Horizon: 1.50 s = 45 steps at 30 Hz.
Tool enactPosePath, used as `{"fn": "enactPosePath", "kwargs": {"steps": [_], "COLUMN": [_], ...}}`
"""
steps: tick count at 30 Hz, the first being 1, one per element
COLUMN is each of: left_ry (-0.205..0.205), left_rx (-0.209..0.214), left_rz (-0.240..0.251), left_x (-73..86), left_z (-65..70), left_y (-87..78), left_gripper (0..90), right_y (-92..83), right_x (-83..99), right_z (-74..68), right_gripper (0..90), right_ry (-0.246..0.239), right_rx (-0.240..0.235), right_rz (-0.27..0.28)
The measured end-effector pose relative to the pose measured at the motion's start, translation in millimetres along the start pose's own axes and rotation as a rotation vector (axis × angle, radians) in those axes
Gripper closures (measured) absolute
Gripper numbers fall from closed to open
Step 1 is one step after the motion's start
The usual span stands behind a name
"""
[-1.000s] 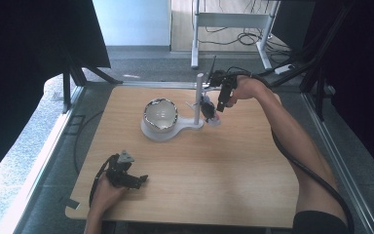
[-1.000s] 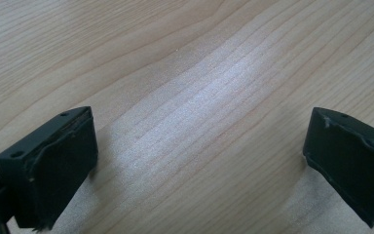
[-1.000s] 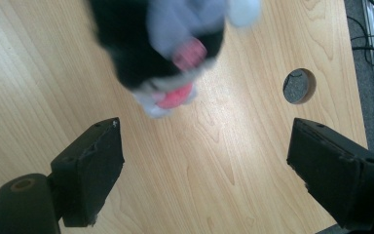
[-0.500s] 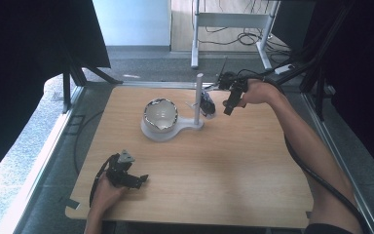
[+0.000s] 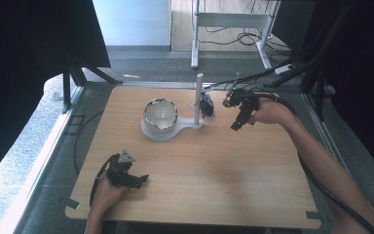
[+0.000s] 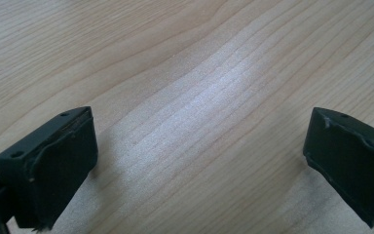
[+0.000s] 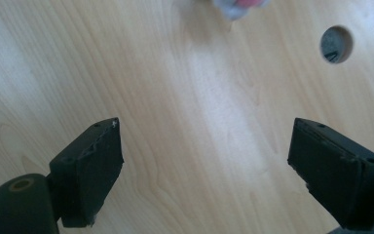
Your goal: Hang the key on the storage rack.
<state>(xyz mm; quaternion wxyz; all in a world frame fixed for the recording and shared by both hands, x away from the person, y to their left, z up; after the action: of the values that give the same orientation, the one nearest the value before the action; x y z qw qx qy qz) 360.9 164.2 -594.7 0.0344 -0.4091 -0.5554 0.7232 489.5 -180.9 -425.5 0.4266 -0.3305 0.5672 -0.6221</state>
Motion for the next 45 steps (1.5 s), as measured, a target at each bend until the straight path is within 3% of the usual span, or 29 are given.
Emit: {"fn": "enactPosePath", "kwargs": {"steps": [9, 15, 24, 30, 32, 40, 43, 45], "left_ry": [0.005, 0.008, 0.008, 0.017, 0.019, 0.019, 0.020, 0.019], "left_rx": [-0.002, -0.002, -0.003, -0.005, -0.007, -0.008, -0.008, -0.009], "left_rz": [-0.003, -0.003, 0.003, -0.004, -0.003, 0.004, 0.007, 0.009], "left_x": [-0.5, -1.3, -2.3, -2.1, -2.4, -3.3, -3.9, -4.3], "left_z": [1.2, 2.6, 3.5, 4.4, 4.4, 5.5, 5.9, 6.4], "left_y": [1.9, 2.5, 2.0, 1.9, 1.6, 1.3, 1.5, 1.7], "left_gripper": [0.0, 0.0, 0.0, 0.0, 0.0, 0.0, 0.0, 0.0], "right_y": [22.9, 30.4, 43.1, 50.6, 55.7, 82.5, 95.1, 103.3], "right_x": [28.1, 44.0, 66.0, 75.0, 79.2, 91.5, 96.8, 99.6], "right_z": [-23.7, -29.9, -37.5, -45.6, -47.5, -63.4, -69.1, -75.9], "right_gripper": [12.5, 12.4, 12.6, 12.6, 12.6, 12.5, 11.7, 10.6], "right_ry": [0.041, 0.058, 0.120, 0.174, 0.185, 0.263, 0.286, 0.316], "right_rx": [-0.030, -0.021, -0.006, -0.008, 0.012, -0.006, 0.010, -0.021], "right_rz": [0.084, 0.132, 0.215, 0.305, 0.314, 0.401, 0.412, 0.436]}}
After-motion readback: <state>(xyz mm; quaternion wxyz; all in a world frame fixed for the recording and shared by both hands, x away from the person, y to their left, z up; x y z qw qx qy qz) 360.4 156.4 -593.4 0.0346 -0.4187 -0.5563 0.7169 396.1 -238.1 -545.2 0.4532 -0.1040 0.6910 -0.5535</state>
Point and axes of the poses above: each handheld gripper's, and its own axes: y roughly forward along the jaws, x roughly out of its underside, z roughly to its right, the point moved 10 cm from there along y, roughly forward along the jaws, and after that the axes turned 7 degrees about -z, right-handed, at the moved point
